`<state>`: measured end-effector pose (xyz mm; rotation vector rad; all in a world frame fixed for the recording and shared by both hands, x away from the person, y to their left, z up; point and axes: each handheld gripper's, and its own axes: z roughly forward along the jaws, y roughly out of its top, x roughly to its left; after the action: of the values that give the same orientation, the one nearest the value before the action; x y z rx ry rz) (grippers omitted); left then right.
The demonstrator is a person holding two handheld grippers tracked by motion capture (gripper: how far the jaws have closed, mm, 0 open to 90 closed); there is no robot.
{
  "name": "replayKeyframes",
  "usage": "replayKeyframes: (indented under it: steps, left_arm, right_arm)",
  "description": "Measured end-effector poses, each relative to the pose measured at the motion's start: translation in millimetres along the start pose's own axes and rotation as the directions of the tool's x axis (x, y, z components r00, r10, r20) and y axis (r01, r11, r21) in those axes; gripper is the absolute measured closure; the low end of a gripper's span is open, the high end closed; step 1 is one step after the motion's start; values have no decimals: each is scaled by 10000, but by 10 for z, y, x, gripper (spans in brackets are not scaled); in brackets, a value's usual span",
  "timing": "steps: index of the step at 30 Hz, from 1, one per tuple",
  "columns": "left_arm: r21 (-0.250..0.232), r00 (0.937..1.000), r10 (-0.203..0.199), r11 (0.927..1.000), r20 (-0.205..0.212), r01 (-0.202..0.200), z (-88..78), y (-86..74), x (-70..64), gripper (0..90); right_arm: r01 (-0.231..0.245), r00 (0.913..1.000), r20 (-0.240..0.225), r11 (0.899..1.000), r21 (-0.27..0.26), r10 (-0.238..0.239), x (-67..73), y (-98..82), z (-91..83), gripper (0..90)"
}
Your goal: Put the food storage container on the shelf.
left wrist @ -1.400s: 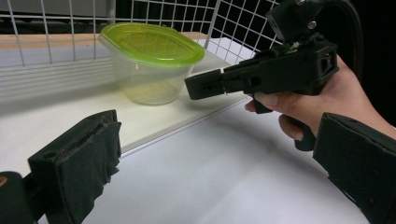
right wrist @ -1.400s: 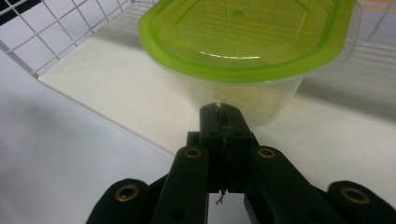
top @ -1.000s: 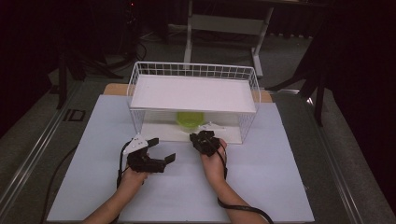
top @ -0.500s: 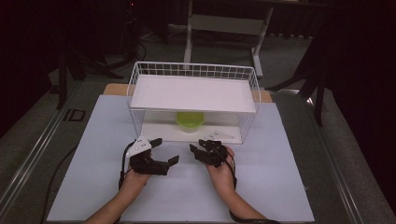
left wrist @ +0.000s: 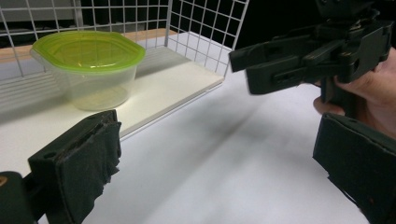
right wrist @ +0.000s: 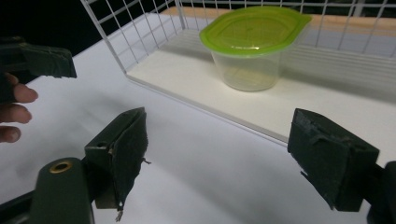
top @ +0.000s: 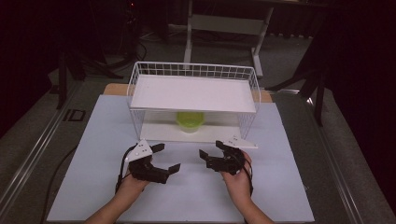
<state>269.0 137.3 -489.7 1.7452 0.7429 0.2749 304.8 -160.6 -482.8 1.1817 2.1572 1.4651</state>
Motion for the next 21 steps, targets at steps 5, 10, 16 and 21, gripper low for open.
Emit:
replayKeyframes:
  steps: [5,10,16,21]
  left_arm:
    - [64,10000,-22,10000,71,22,-96,-37,-27,18]
    - [135,9999,-44,9999,128,42,-174,-80,-54,18]
    - [224,9999,75,9997,144,-78,-271,-128,-65,18]
    - [441,9997,104,9990,241,-115,-347,-212,-62,18]
  right_arm:
    - [-61,9999,-92,9999,-128,60,-60,-26,-169,177]
    - [41,10000,6,9998,-201,-41,-133,-43,-302,172]
    - [114,9999,27,9998,-165,-113,-155,-102,-451,173]
    - [560,9984,62,9983,-138,-559,-109,-159,-553,173]
